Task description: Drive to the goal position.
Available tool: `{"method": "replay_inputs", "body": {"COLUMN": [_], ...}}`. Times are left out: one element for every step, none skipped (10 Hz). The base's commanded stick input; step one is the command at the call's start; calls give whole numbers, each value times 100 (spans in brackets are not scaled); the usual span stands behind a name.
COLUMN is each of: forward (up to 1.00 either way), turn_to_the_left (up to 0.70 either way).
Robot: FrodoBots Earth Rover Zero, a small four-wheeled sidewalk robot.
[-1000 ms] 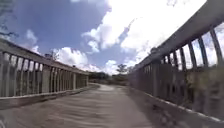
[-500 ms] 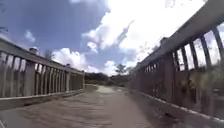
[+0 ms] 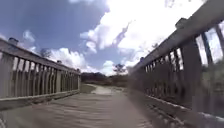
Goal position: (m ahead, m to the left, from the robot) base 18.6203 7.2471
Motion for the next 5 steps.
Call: {"method": "replay_inputs", "body": {"forward": [100,100,100,100,100], "turn_to_the_left": [0,0,0,0,0]}}
